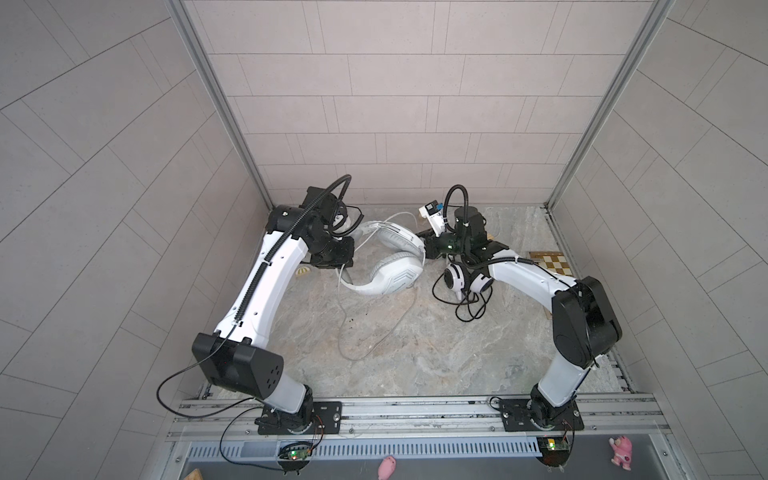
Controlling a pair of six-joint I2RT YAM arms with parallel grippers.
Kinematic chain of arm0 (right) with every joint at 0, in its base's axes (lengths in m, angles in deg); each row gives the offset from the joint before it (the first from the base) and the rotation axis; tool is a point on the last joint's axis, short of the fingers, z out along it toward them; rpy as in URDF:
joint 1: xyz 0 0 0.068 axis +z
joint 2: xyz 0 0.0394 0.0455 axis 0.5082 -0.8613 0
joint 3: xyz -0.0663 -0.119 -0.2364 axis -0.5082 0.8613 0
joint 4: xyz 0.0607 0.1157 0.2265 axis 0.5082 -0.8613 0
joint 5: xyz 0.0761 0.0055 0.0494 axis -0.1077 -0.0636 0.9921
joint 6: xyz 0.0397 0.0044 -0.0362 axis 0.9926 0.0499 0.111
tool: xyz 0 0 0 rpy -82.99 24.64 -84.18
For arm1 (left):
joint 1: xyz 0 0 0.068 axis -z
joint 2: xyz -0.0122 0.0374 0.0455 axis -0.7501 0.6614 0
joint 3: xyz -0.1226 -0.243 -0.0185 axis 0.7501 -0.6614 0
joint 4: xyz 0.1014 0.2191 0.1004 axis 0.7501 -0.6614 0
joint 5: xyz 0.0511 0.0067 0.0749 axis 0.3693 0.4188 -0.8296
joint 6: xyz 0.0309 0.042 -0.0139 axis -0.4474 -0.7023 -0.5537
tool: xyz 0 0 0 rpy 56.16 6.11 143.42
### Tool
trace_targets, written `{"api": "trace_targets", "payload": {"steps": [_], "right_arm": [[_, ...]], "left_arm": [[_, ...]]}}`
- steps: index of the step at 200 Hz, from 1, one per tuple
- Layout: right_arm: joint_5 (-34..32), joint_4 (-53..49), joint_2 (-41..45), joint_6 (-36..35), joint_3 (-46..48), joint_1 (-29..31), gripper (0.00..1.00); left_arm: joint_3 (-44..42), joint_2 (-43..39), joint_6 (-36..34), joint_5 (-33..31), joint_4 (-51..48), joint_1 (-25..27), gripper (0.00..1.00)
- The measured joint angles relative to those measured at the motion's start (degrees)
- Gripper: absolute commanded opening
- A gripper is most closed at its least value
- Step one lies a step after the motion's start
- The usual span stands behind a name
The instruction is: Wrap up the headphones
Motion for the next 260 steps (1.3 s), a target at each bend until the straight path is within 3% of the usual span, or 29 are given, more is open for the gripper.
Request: {"api": "trace_targets", "payload": {"steps": [27,62,114,148,181,260], "right_arm": [[-2.3,-6.7,0.6,-2.7,-7.2,-0.5,0.00],[-1.7,-15.1,-0.6,-5.6,-23.6,-1.4,0.00],[3.5,-29.2,-14.4,-9.6,-49.1,-1.0,0.00],[1.3,-36.9,-20.8,-11.0,-48.9,0.2,0.00],[-1.9,-38.9,-20.1,-10.7,-47.4,0.2,0.00],[-5.9,-30.5,-0.3,-7.0,-42.2,-5.5,0.00]], "left_arm": [[-1.8,0.0,0.0,-0.9,0.0,1.8,0.00],[-2.7,0.0,0.0,-1.9,0.0,5.7,0.00],[-2.7,0.0,0.2,-2.6,0.0,9.0,0.00],[-2.7,0.0,0.2,-3.6,0.0,10.0,0.00],[-3.3,0.2,0.2,-4.8,-0.3,10.2,0.00],[-4.5,4.2,0.2,-6.4,-0.3,10.2,0.00]]}}
